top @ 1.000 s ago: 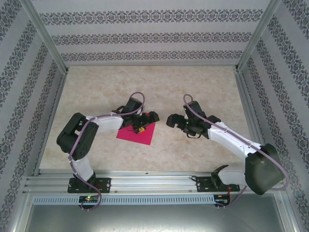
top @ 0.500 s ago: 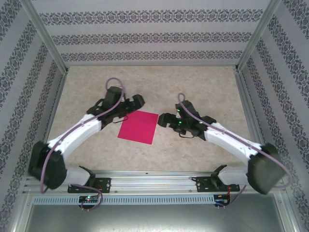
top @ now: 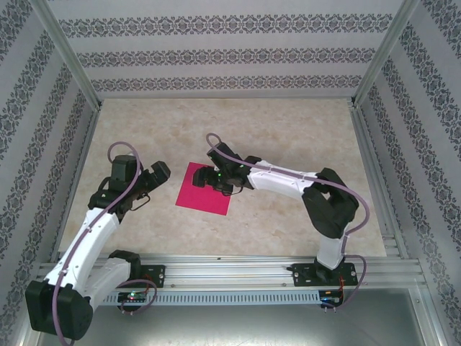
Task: Fold a paper plane with a square sheet of paper (pick it up from the middle)
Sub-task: Rotate the square sheet of paper at the center of the table.
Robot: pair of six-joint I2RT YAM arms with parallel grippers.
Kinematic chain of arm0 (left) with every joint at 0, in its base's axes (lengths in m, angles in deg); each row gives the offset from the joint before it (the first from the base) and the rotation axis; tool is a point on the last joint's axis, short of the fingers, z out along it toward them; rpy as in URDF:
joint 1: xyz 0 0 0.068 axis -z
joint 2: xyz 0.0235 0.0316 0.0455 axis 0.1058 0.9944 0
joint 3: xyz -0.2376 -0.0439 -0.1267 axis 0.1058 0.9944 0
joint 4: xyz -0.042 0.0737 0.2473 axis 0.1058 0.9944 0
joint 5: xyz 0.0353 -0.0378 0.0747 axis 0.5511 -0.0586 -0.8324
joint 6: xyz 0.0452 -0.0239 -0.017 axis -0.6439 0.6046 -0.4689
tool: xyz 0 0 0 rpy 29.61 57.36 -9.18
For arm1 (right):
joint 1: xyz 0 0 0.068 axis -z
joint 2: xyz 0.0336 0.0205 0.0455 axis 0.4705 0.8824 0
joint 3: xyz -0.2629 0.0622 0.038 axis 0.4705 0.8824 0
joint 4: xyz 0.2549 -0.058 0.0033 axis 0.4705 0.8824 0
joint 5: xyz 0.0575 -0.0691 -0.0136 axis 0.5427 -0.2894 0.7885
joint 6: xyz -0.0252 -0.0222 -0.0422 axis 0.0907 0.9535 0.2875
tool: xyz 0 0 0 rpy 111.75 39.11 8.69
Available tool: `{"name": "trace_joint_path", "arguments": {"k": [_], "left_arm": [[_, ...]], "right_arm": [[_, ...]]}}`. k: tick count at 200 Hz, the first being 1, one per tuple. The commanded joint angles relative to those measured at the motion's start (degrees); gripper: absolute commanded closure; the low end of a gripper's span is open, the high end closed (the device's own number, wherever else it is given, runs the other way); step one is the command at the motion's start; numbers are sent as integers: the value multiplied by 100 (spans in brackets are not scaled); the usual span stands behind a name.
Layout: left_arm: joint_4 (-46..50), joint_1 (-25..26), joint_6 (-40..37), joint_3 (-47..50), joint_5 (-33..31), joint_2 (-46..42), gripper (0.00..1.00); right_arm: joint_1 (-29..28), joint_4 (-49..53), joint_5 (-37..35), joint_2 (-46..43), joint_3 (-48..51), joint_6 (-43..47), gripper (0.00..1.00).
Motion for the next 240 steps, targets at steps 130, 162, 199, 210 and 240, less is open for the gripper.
{"name": "trace_joint_path", "arguments": {"k": [130,162,199,210,240], "left_arm": [[-552,-182,-265,430,380,-433,0],[-741,-177,-23,578,536,-404,0],[-1347,-185,-169,625,1483,-99,0],[-1361,-183,-208,559,1645,70,0],[-1469,-180,-257,466,2056,427,0]], "right_arm": [[431,871,1,451,707,674,24],[829,1050,-14,24,1172,1095,24],[1057,857,384,-637,1201,1398,23],[1057,806,413,-708,1021,1454,22],[1120,1228,-125,-228,288,1170,22]]}}
